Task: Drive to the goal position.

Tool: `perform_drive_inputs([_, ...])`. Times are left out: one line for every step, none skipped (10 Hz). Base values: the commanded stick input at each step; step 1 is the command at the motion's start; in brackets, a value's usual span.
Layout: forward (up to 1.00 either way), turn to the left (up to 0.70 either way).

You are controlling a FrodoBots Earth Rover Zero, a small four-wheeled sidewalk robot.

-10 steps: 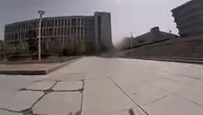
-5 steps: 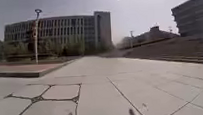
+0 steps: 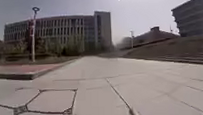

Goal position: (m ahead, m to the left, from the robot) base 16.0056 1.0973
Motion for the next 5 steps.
perform_drive_inputs([0.7, 0.01])
perform_drive_inputs([0.7, 0.01])
perform_drive_inputs([0.7, 0.01])
perform_drive_inputs([0.7, 0.01])
perform_drive_inputs([0.7, 0.01])
